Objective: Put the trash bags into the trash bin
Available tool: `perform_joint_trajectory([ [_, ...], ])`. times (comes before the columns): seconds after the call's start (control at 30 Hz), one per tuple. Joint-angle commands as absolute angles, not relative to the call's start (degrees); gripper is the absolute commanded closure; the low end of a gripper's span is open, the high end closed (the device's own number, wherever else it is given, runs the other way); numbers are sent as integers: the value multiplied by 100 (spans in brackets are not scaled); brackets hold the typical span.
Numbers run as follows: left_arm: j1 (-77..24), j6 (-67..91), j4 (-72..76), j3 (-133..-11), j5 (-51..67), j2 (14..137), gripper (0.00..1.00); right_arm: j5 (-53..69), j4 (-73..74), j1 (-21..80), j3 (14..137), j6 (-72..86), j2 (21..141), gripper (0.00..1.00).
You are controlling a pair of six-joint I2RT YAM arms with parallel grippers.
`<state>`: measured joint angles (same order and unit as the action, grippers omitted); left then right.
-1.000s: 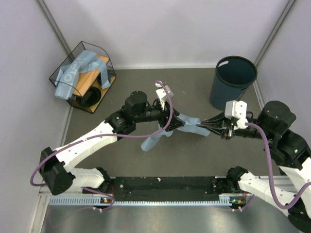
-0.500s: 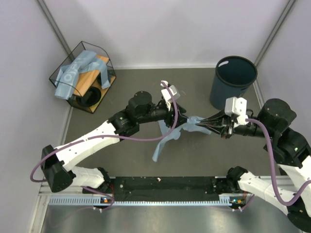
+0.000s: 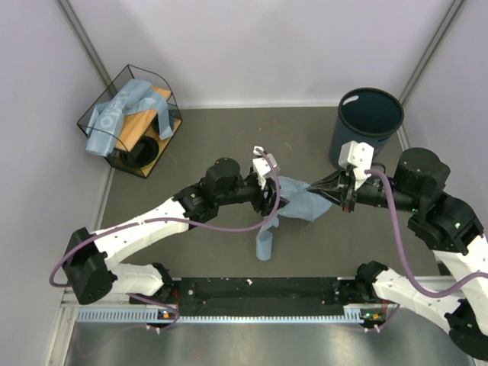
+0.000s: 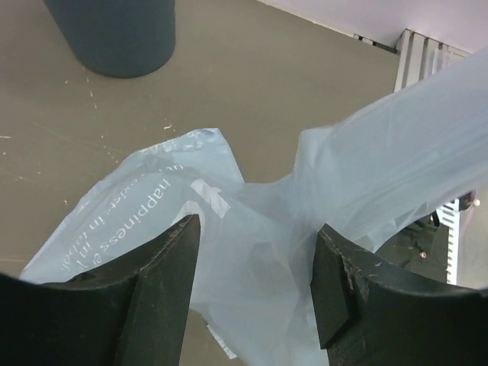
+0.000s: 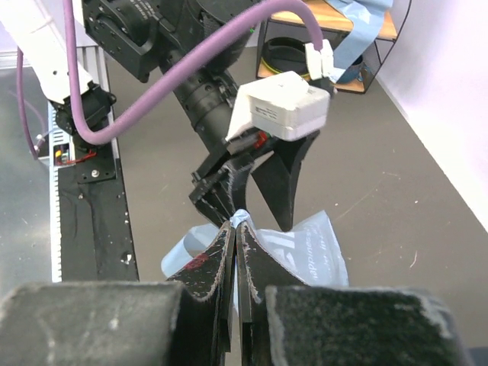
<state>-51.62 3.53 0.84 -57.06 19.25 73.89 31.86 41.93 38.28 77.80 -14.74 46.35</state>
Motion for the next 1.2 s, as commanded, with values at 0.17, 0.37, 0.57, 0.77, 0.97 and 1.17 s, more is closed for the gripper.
perform_joint_trajectory([
  [0.17, -4799, 570, 676, -4886, 3207, 6556, 33, 3348, 3243, 3911, 7893, -1450, 4192, 100],
  [0.37, -4799, 1028, 870, -5458, 3506, 6723, 32, 3709, 3243, 3911, 7875, -1319, 4271, 100],
  [0.57, -4799, 1187, 1098, -5528, 3735, 6584, 28, 3735, 3261, 3911, 7884, -1301, 4306, 100],
  [0.77, -4799, 1406, 1187, -5528, 3885, 6381, 25, 3771, 3261, 3911, 7805, -1310, 4280, 100],
  [0.97, -4729, 1248, 1020, -5476, 3823, 6284, 26, 3797, 3270, 3911, 7796, -1336, 4271, 100],
  [1.17, -4711, 1090, 958, -5370, 3928, 6398, 27, 3771, 3278, 3911, 7831, -1318, 4298, 100],
])
